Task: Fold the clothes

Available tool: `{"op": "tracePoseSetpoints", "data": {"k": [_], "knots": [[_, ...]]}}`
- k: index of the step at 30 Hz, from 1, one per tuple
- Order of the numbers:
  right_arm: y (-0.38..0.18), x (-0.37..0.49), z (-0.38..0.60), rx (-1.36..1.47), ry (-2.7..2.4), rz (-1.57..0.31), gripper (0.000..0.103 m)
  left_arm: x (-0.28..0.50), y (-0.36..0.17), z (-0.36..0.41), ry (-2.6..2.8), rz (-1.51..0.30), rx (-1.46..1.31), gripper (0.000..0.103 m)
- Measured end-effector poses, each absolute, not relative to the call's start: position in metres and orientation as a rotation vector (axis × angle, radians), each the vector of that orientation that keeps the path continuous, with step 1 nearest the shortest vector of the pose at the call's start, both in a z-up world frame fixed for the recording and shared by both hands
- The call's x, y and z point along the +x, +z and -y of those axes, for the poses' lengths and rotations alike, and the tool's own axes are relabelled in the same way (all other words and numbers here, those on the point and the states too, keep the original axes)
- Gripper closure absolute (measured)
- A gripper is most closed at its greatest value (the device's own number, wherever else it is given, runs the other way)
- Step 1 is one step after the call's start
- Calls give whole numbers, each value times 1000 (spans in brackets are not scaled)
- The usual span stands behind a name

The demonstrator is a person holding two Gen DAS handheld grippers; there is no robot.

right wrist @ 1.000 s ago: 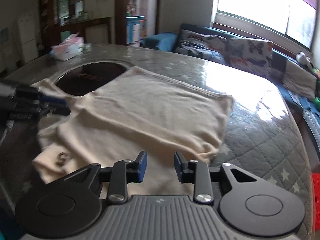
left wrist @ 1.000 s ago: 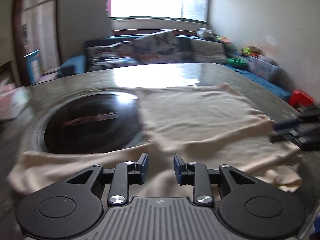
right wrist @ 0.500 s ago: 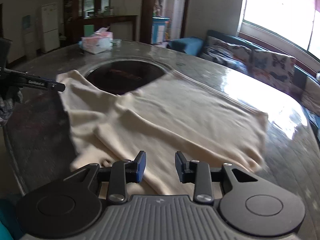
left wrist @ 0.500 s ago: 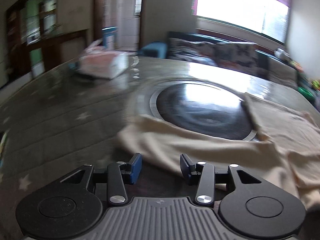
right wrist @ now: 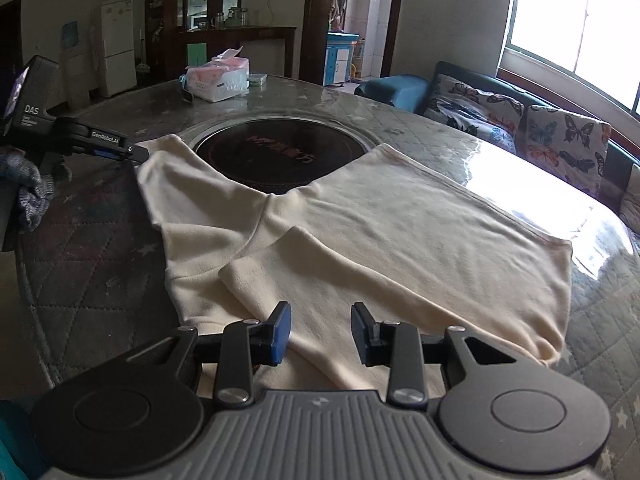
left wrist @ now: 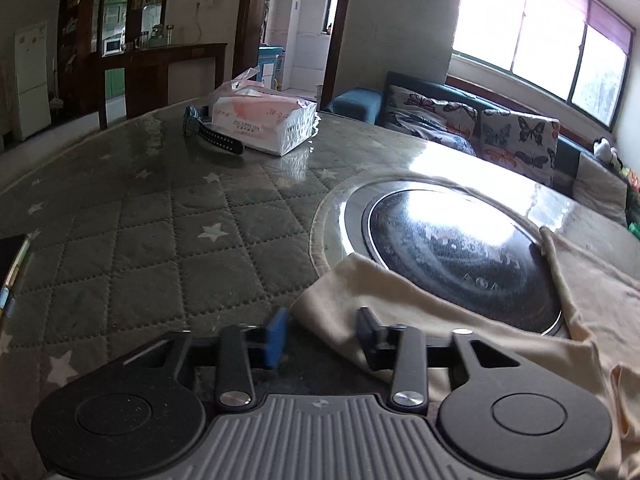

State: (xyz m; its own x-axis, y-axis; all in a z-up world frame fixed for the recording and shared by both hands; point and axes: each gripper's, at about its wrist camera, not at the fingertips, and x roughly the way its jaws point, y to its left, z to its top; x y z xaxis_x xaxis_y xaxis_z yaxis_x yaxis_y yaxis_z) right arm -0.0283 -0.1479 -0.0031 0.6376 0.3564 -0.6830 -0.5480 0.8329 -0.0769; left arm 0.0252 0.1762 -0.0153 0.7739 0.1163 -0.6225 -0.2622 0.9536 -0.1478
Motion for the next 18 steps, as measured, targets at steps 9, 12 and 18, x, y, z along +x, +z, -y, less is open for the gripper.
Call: {"op": "tracePoseSetpoints", "data": {"k": [9,12,18], "knots": [[3,-36,167,-247,479,-688,70,17,23,-152,110,-557,-266,96],[4,-38,177,-230,461,-683,70,13,51,-126,11,-501,-254,97],[7,-46,200,-182,413,-668,70,4,92,-54,-229,-425,-203,97]]}}
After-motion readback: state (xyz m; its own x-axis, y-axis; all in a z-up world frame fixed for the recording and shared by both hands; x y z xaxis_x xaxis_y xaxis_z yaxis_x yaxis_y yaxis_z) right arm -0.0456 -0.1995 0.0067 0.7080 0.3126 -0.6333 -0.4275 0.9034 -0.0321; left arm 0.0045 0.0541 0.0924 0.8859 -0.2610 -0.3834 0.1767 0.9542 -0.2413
